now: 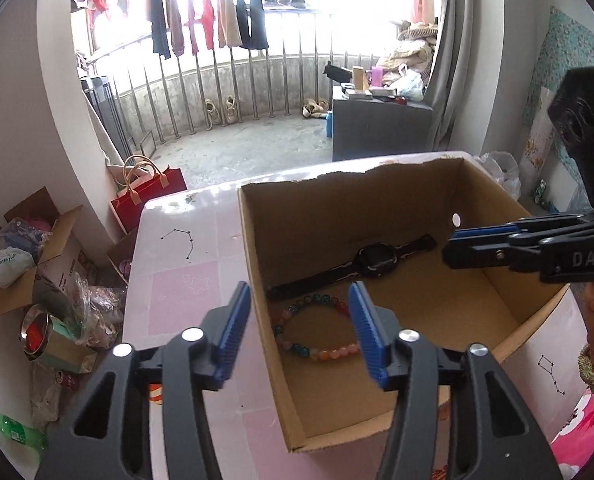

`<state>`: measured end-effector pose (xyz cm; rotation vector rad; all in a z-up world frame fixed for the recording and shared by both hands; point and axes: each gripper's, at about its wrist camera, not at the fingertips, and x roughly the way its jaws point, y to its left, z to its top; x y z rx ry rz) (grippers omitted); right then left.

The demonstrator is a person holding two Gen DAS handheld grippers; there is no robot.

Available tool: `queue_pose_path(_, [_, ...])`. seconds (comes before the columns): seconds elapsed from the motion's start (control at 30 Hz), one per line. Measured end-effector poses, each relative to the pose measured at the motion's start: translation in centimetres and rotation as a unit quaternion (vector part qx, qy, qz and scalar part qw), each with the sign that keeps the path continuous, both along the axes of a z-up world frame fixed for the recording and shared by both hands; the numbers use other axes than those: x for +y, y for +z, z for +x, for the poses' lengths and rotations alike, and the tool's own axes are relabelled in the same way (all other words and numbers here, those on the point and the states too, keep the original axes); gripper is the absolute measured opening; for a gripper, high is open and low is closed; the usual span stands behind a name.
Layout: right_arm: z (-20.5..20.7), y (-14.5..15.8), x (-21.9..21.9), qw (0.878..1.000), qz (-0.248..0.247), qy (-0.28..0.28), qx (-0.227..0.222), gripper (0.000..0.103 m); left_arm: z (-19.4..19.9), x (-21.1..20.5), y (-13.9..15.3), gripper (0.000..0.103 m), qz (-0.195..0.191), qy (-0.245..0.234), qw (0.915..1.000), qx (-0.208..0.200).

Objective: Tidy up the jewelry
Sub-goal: 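Open the right tool to drop the bracelet into the box, then withdraw the right tool from the box back over the table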

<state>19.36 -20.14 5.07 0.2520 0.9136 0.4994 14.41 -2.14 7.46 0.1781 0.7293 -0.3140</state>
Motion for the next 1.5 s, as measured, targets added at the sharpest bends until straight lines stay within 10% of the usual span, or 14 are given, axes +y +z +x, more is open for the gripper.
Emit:
queue_pose_path(0.4, [-11.3, -1.8, -3.1, 0.997, 0.071, -0.015, -0.009, 0.042, -7.5, 3.2, -1.8, 0.083, -0.034, 0.045, 0.9975, -0.042])
queue_pose_path(0.93, [-9.0, -4.3, -5.5, 0.993, 0.021, -0.116, -0.020, 0.036, -5.1, 2.1, -5.3, 0.086, 0.003, 0.066, 0.9975, -0.026])
queue_pose_path(1.5, [-19.9, -9.8, -0.2, 0.976, -0.185, -0.114, -0.015, 0.068, -10.5, -0.5, -12.1, 0.087, 0.066, 0.042, 0.9937, 0.080])
